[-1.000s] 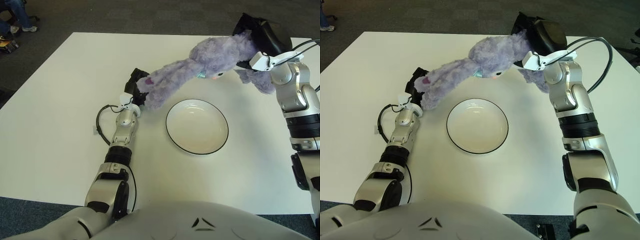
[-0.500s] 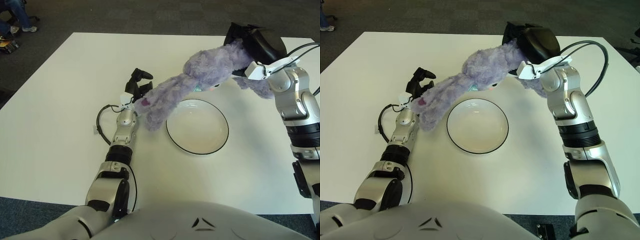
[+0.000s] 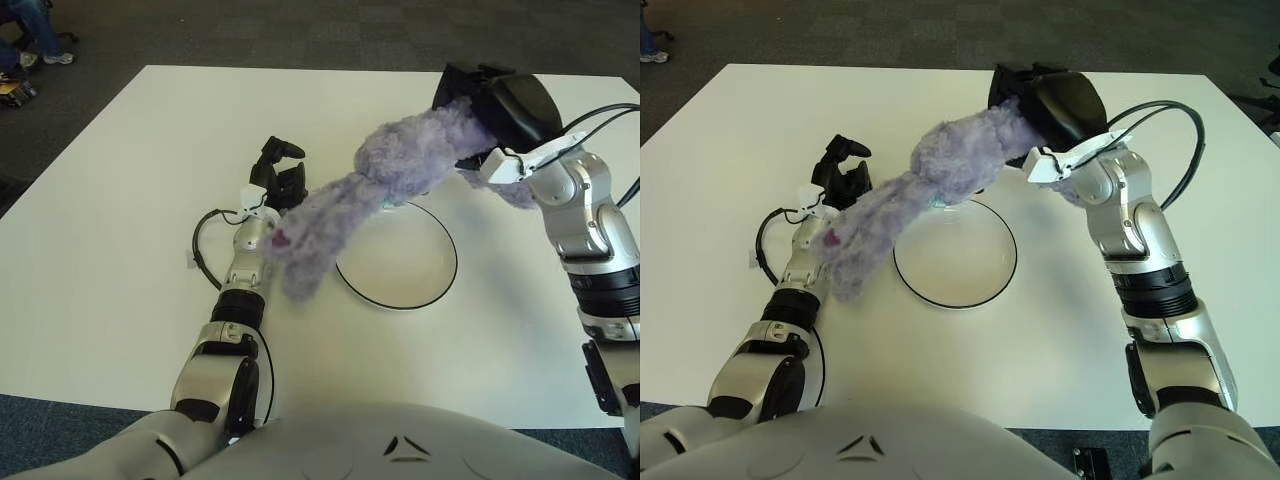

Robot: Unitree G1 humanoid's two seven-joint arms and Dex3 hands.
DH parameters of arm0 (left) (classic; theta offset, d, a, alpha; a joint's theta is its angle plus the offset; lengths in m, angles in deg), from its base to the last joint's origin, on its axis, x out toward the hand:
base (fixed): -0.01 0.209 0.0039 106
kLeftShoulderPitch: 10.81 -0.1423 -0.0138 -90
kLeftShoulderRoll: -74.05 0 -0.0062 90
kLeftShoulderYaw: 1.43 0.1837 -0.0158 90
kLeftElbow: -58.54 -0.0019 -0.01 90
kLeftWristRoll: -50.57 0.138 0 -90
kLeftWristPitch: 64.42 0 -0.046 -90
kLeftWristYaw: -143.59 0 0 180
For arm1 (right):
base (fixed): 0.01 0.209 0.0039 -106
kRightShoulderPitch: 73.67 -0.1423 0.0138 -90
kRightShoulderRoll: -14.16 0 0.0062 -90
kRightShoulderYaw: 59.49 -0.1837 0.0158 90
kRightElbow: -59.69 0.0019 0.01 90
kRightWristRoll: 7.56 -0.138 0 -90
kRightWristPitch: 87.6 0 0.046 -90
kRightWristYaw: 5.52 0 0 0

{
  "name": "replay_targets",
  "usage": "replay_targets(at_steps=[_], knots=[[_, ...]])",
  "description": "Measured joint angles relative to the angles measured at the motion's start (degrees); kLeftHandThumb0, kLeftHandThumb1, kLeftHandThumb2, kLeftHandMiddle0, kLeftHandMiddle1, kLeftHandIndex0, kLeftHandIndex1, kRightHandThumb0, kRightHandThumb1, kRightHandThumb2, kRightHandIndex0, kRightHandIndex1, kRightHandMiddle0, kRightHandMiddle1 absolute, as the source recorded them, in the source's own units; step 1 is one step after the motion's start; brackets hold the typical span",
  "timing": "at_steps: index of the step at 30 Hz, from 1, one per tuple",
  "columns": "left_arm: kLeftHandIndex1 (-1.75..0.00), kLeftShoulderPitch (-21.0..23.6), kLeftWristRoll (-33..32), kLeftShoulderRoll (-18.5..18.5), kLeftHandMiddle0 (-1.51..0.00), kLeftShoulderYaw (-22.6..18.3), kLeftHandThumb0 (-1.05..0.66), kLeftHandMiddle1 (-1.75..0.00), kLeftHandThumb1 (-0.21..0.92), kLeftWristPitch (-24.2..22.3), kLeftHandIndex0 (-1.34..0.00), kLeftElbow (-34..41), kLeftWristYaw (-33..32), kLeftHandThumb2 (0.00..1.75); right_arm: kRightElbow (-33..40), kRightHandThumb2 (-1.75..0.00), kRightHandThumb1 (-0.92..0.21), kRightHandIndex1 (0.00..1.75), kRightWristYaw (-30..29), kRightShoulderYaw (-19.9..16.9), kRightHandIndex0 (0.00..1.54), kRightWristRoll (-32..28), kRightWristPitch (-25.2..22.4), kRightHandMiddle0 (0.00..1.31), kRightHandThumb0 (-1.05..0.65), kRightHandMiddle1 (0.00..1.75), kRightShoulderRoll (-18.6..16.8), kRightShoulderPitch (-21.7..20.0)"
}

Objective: Put the doll into the plate.

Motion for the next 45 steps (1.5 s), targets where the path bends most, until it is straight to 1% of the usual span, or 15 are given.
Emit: replay_targets(at_steps=[4,7,11,17,32,45], knots=[[-1.75,0.12,0.01,-0.01,-1.14,0.02,-0.40,-1.75,0.57,-0.03,-0.42,-0.11,-0.03,1.00,1.45,-1.54,-0.12,1.71,0.43,-0.82,0.76,-3.25,1.46,0.54,0.00,1.75,-1.03,1.79],[-1.75,0.17,0.01,-0.05,-1.15,0.00,-0.40,-1.75,0.57,-0.09,-0.41,-0.18,-0.05,0.99,2.67,-1.56,-0.08,1.66,1.59,-1.24,0.80,-6.97,2.32,0.57,0.00,1.75,-2.09,3.47],[-1.75,0.29,0.01,-0.07,-1.14,-0.08,-0.40,-1.75,0.58,-0.10,-0.41,-0.38,-0.06,0.99,3.57,-1.57,-0.07,1.64,3.87,-1.24,0.82,-10.89,3.68,0.58,0.00,1.75,-3.05,5.23],[-1.75,0.37,0.02,-0.10,-1.14,-0.10,-0.40,-1.75,0.58,-0.10,-0.41,-0.55,-0.19,0.99,4.45,-1.59,-0.04,1.61,5.54,-1.56,0.86,-13.34,5.00,0.60,0.00,1.75,-3.31,6.43],[-1.75,0.47,0.01,-0.16,-1.14,-0.10,-0.40,-1.75,0.58,-0.12,-0.41,-0.71,-0.18,0.98,6.79,-1.59,-0.03,1.59,7.08,-1.85,0.87,-13.51,7.39,0.61,0.00,1.75,-3.31,8.48],[-1.75,1.00,-0.01,-0.08,-1.15,-0.18,-0.40,-1.75,0.57,-0.06,-0.42,-1.61,-0.18,1.00,10.55,-1.57,-0.05,1.59,9.58,-1.49,0.86,-13.58,5.45,0.59,0.00,1.75,-4.22,10.65]])
